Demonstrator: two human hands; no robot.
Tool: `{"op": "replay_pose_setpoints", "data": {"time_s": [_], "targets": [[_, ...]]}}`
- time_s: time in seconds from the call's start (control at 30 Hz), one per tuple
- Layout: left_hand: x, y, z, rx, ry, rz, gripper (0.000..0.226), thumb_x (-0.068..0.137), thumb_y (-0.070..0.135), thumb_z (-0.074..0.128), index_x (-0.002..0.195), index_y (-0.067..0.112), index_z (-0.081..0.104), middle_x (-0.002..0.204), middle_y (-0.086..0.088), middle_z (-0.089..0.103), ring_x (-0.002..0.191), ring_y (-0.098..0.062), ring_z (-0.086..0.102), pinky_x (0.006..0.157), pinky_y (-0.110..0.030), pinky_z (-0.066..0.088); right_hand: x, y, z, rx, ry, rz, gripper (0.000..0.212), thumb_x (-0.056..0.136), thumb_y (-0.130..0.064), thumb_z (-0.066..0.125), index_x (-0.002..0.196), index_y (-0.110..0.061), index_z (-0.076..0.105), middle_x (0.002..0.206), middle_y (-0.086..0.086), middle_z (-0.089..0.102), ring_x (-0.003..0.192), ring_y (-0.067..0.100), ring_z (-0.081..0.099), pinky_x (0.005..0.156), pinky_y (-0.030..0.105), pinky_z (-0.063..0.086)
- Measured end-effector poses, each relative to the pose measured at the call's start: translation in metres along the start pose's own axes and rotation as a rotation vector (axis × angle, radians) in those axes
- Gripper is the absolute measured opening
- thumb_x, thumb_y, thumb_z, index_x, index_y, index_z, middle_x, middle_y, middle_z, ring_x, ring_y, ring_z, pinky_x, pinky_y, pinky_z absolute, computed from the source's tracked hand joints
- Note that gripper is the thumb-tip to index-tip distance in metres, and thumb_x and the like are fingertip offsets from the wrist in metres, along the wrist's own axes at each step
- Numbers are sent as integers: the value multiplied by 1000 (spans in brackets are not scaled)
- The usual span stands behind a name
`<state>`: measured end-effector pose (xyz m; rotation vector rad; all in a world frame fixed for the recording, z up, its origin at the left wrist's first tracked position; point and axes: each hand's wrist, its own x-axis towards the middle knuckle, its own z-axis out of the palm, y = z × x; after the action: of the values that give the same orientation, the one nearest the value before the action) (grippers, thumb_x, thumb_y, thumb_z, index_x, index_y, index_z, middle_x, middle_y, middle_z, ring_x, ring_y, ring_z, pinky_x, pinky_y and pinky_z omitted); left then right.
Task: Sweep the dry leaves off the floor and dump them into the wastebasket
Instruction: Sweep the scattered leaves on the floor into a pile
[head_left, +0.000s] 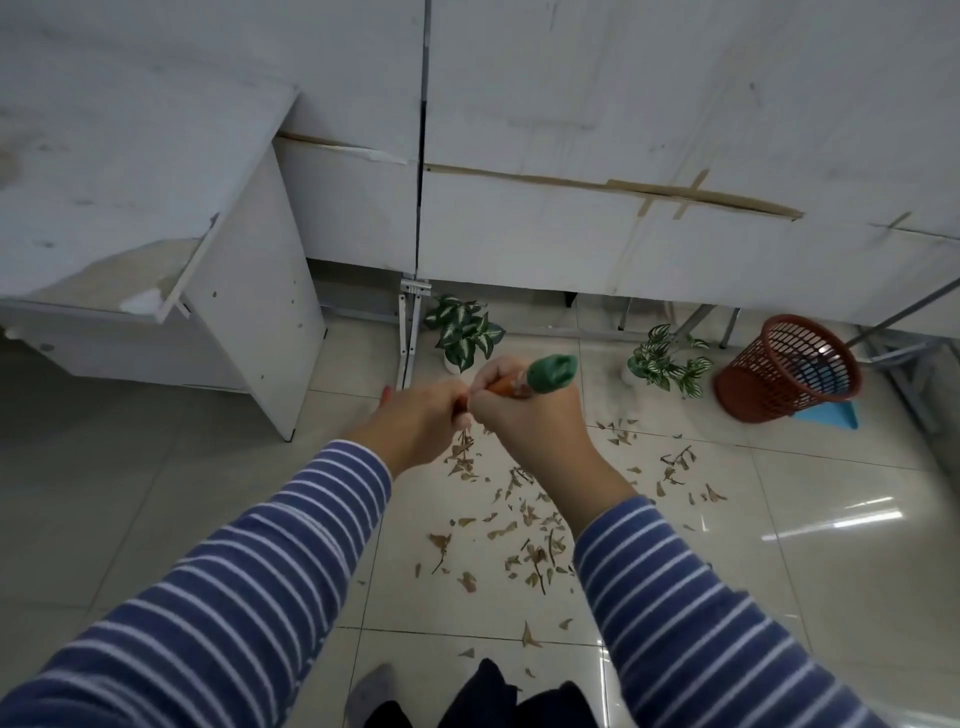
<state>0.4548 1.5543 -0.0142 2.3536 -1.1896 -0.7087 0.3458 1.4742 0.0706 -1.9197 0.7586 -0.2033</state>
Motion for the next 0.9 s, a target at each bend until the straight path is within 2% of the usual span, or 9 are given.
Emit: {"op": "replay_pose_setpoints", "data": {"time_s": [0.13, 0.23, 0.33, 0.5, 0.6, 0.67, 0.73, 0.8, 0.9], "targets": [[-13, -20, 30, 38, -120, -75, 14, 95, 32, 47, 107, 30, 55, 93, 6, 63, 86, -13, 59, 85, -32, 48, -10, 29, 16, 16, -81, 116, 21, 76, -1, 67, 67, -19, 64, 64, -5, 61, 44, -6, 51, 44, 8, 39], [-28, -8, 48, -71, -165, -88, 19, 98, 21, 44, 112, 21, 57, 90, 5, 60, 89, -17, 59, 89, -33, 48, -20, 49, 22, -61, -119, 122, 18, 78, -4, 67, 71, -21, 66, 69, 0, 66, 50, -3, 55, 48, 13, 44], [-38, 10, 63, -77, -153, -108, 31, 97, 10, 42, 126, 7, 52, 119, -13, 60, 111, -30, 55, 96, -36, 42, -34, 59, 17, -147, -147, 120, 11, 81, -7, 65, 83, -17, 69, 88, 9, 70, 72, 19, 65, 63, 27, 56], [-44, 33, 70, -66, -132, -88, 37, 97, 9, 40, 133, 6, 46, 137, -17, 48, 125, -31, 46, 106, -40, 35, -51, 59, -6, -261, -156, 44, 10, 83, -6, 64, 86, -15, 68, 91, 9, 69, 76, 21, 66, 68, 30, 58], [-50, 48, 67, -145, -74, -31, 32, 102, 17, 31, 123, 7, 53, 120, -16, 60, 116, -29, 54, 108, -42, 34, -60, 53, -19, -289, -152, -25, 8, 85, -8, 62, 91, -11, 67, 90, 12, 68, 77, 27, 66, 69, 38, 59], [-54, 56, 64, -207, -36, -6, 29, 103, 22, 30, 103, 14, 58, 96, -9, 64, 94, -23, 61, 91, -35, 47, -65, 44, -29, -264, -152, -64, 7, 85, -8, 63, 88, -12, 67, 87, 10, 68, 71, 22, 63, 64, 32, 56], [-57, 61, 60, -158, 8, 9, 22, 100, 23, 36, 82, 24, 49, 77, 2, 56, 73, -17, 56, 67, -26, 45, -69, 37, -39, -258, -166, -106, 7, 85, -8, 63, 84, -15, 66, 80, 3, 66, 61, 12, 57, 58, 24, 49], [-63, 62, 56, -96, 80, 21, 13, 98, 24, 42, 87, 23, 48, 74, 8, 50, 66, -13, 51, 62, -23, 39, -72, 30, -45, -236, -175, -138, 7, 84, -9, 64, 81, -15, 67, 72, 0, 63, 53, 5, 51, 51, 17, 42], [-76, 56, 53, 3, 131, -6, 11, 96, 29, 48, 105, 24, 51, 84, 8, 56, 75, -10, 53, 70, -25, 43, -78, 26, -47, -152, -208, -151, 12, 79, -8, 66, 73, -18, 66, 72, 0, 64, 53, 3, 50, 49, 16, 40]]}}
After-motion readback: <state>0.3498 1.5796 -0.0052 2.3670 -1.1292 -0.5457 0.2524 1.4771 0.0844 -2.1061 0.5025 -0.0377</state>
